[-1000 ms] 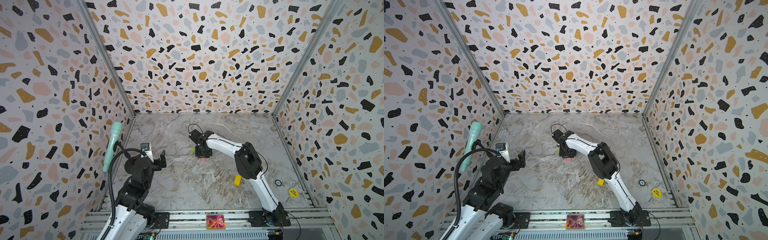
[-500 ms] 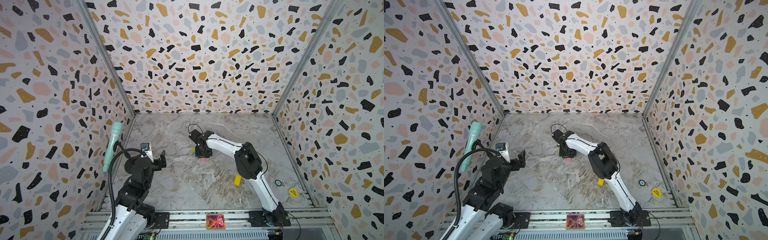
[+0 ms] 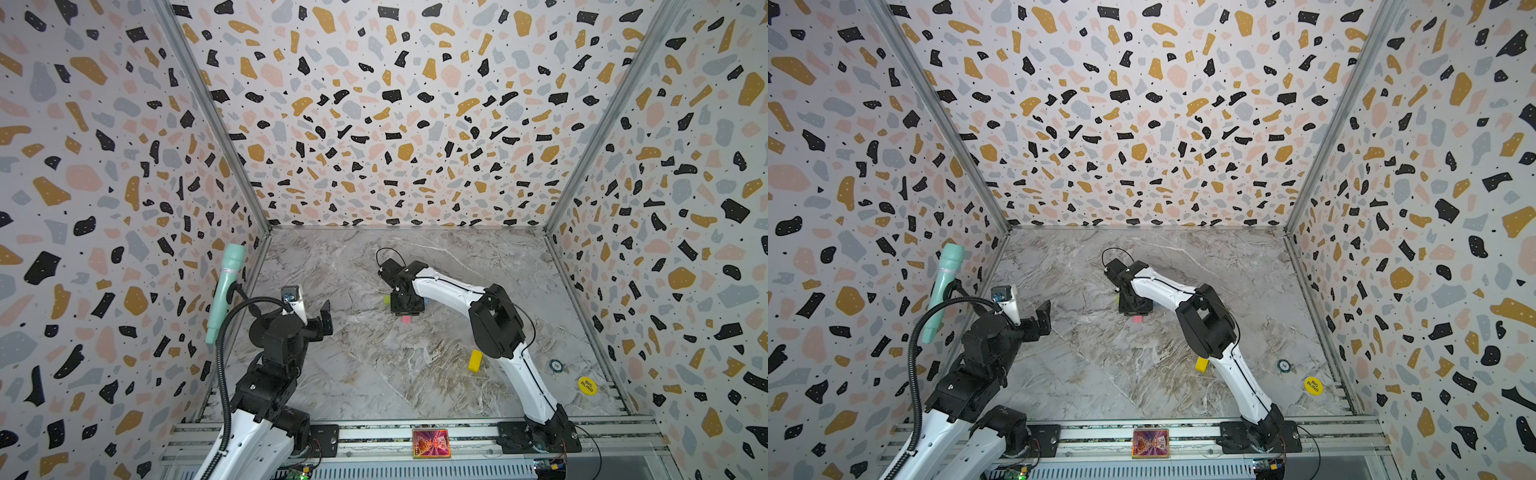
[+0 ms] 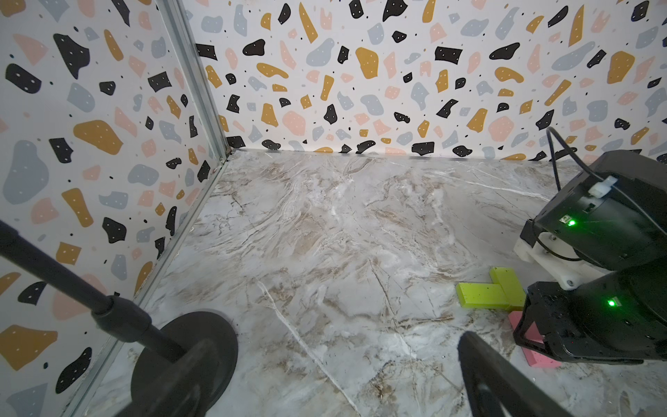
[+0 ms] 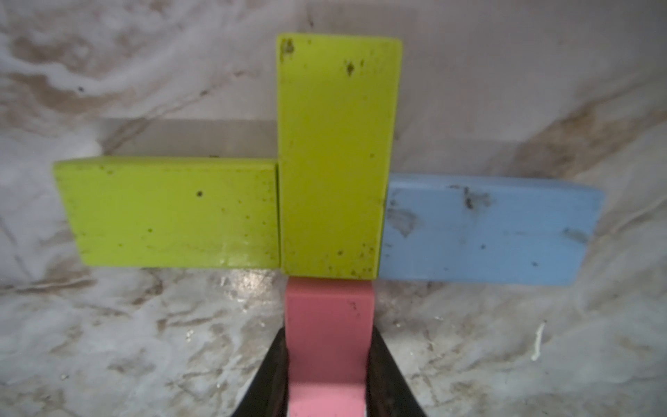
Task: Assemble the letter t with building blocks
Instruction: Assemble the building block at the center of the board.
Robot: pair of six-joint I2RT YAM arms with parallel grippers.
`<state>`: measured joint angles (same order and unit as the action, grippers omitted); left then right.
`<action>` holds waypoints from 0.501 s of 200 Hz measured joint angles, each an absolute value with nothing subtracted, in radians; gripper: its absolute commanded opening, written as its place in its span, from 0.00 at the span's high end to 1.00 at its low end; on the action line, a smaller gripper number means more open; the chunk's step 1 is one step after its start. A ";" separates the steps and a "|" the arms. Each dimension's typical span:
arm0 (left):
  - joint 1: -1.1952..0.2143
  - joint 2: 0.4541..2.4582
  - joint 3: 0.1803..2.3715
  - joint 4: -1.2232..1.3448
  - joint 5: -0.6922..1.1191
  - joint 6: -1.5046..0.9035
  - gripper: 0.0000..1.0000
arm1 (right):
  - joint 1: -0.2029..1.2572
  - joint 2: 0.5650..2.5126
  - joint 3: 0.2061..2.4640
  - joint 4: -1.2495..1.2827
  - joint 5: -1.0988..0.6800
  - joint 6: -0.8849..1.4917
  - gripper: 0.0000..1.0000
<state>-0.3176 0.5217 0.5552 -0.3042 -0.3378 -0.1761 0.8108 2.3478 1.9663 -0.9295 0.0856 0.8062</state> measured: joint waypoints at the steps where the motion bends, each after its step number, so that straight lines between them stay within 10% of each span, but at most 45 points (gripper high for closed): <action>1: -0.318 0.522 0.555 -0.304 -0.338 -0.176 0.01 | 0.811 2.348 1.966 -0.929 0.086 0.806 0.70; 100: -0.318 0.522 0.555 -0.292 -0.337 -0.176 0.00 | 0.812 2.348 1.966 -0.928 0.092 0.807 0.66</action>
